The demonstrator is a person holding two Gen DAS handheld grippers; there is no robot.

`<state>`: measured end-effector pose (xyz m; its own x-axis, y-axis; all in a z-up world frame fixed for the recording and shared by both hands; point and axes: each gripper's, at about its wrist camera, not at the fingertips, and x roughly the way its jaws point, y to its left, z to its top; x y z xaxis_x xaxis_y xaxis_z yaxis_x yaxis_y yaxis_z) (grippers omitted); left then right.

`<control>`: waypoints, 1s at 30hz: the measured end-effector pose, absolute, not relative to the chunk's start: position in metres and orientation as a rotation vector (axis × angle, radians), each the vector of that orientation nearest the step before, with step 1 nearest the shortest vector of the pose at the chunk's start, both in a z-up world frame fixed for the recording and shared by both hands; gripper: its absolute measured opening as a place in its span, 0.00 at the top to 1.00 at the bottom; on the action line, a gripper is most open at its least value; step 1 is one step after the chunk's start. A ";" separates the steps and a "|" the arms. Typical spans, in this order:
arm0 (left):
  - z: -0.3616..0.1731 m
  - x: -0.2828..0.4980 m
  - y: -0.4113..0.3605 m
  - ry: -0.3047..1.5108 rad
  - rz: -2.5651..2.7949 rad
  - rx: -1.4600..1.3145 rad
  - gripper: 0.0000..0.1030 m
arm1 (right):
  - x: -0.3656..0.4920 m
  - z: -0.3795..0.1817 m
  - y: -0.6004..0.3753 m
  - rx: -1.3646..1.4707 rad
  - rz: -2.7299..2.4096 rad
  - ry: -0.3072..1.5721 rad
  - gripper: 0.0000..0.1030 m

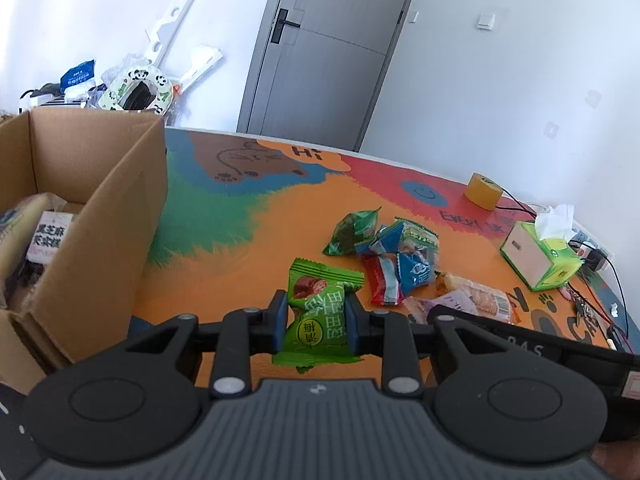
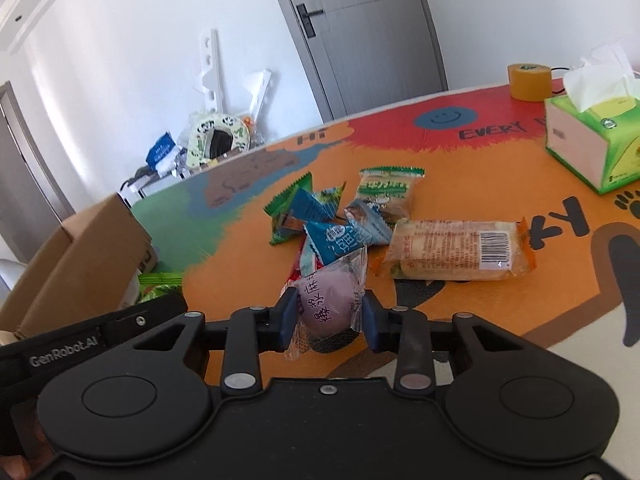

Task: Organize snacks
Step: 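Carry both snacks over the cardboard box and open both grippers to drop them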

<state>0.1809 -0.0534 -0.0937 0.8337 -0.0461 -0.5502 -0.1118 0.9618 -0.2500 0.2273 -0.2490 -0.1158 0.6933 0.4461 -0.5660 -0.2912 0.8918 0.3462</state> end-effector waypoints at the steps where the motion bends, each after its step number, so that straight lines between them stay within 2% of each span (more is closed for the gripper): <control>1: -0.091 0.179 -0.054 0.579 0.036 -0.277 0.73 | 0.225 -0.113 -0.250 0.244 0.418 0.684 0.67; 30: -0.029 0.122 -0.022 0.433 0.082 -0.215 0.73 | 0.182 -0.063 -0.221 0.279 0.549 0.552 0.67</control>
<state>0.1221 -0.0219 -0.0288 0.9046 0.0330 -0.4249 -0.1245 0.9740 -0.1895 0.1816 -0.2209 -0.0629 0.7139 0.5611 -0.4190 -0.4157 0.8211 0.3913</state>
